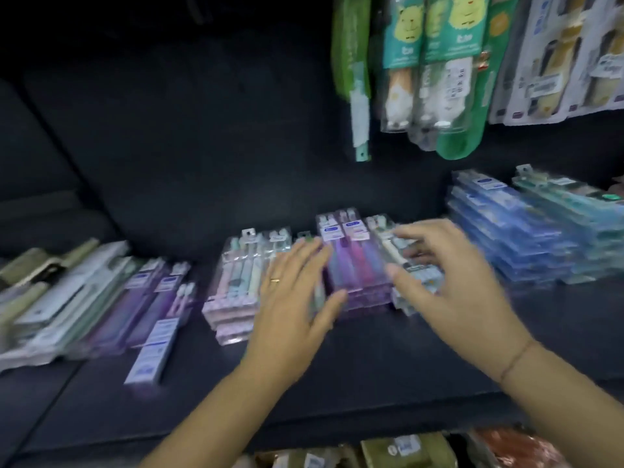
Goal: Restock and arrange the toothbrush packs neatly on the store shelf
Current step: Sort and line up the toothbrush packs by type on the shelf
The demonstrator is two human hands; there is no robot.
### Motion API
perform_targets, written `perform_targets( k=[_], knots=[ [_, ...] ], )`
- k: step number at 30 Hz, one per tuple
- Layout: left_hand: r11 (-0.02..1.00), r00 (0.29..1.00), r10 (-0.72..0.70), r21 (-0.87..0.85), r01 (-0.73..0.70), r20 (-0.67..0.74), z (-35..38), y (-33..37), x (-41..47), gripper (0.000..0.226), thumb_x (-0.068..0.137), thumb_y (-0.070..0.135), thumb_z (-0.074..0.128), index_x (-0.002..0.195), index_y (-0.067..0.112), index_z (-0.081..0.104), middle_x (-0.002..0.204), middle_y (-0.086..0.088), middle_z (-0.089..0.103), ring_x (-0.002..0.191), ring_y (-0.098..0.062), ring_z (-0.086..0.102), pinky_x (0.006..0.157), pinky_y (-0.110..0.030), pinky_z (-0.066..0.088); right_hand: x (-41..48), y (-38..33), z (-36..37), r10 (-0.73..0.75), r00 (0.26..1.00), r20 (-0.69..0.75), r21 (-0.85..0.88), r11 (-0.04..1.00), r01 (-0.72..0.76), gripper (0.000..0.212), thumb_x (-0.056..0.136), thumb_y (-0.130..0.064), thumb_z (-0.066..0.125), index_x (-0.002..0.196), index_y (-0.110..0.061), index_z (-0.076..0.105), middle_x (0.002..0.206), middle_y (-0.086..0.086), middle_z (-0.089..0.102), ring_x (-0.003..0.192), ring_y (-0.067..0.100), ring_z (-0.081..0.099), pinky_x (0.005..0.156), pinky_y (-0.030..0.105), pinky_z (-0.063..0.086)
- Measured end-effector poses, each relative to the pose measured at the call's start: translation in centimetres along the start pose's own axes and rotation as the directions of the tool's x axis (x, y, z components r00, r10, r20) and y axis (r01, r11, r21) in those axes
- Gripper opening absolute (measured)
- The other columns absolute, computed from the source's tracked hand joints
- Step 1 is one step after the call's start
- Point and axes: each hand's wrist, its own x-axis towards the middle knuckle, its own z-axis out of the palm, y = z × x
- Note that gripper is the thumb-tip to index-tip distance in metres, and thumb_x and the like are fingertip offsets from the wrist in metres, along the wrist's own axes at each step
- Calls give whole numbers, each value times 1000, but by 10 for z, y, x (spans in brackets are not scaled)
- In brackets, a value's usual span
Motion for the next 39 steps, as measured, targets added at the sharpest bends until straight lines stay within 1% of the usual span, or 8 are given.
perform_targets(
  k=[3, 6, 10, 15, 20, 24, 31, 39],
  knots=[
    [974, 970, -201, 77, 213, -136, -48, -71, -38, 53, 94, 47, 48, 131, 11, 59, 137, -7, 56, 130, -27, 49, 108, -46, 38, -11, -31, 69, -22, 961, 275, 93, 996, -4, 37, 87, -39, 62, 123, -37, 52, 115, -26, 48, 109, -5, 51, 94, 11, 40],
    [874, 890, -407, 194, 445, -207, -87, -139, -72, 49, 94, 41, 55, 123, 3, 63, 129, -15, 61, 121, -36, 55, 104, -48, 42, -29, -57, 135, -77, 858, 508, 132, 991, 11, 43, 92, -36, 61, 133, -30, 50, 129, -18, 46, 121, -3, 43, 103, 11, 31],
    [775, 816, -570, 266, 573, -97, -104, -192, -103, 57, 92, 47, 43, 121, 3, 66, 127, -17, 63, 119, -38, 58, 102, -56, 43, -48, -86, 211, -58, 711, 700, 70, 997, 13, 63, 95, -39, 57, 151, -27, 30, 157, -11, 19, 144, 9, 19, 115, 20, 17],
    [791, 826, -562, 265, 551, -42, -111, -211, -117, 35, 99, 24, 56, 127, 5, 63, 140, -19, 53, 135, -36, 45, 111, -51, 34, -55, -104, 278, -67, 712, 699, -26, 993, 119, 70, 95, -41, 57, 154, -29, 22, 163, -4, 4, 149, 20, 6, 121, 31, 6],
    [779, 808, -588, 250, 575, -25, -107, -219, -121, 45, 99, 26, 54, 141, 11, 50, 154, -10, 37, 146, -28, 27, 117, -43, 22, -46, -104, 306, -6, 773, 634, -99, 991, 89, 55, 99, -30, 54, 150, -25, 35, 162, 3, 13, 144, 28, 22, 119, 34, 12],
    [778, 824, -563, 296, 554, -65, -97, -220, -128, 39, 98, 25, 56, 135, 12, 58, 155, -10, 36, 146, -30, 25, 114, -50, 28, -40, -99, 308, 89, 812, 577, -157, 988, 3, 50, 103, -22, 43, 151, -23, 32, 160, 1, 17, 140, 26, 29, 118, 30, 19],
    [746, 879, -456, 478, 464, -140, -84, -218, -132, 31, 87, 26, 69, 114, 10, 70, 141, -17, 53, 130, -38, 47, 89, -56, 49, -37, -96, 308, 111, 741, 662, -188, 982, 21, 62, 102, -33, 42, 156, -26, 12, 162, -1, 2, 147, 23, 13, 121, 32, 12],
    [731, 889, -429, 516, 447, -162, -80, -218, -137, 47, 93, 38, 35, 115, 16, 69, 141, -13, 53, 132, -25, 34, 90, -55, 50, -26, -100, 304, 146, 651, 745, -239, 969, 56, 74, 101, -38, 44, 155, -30, -5, 162, 0, -13, 150, 23, 0, 121, 31, 1]
  ],
)
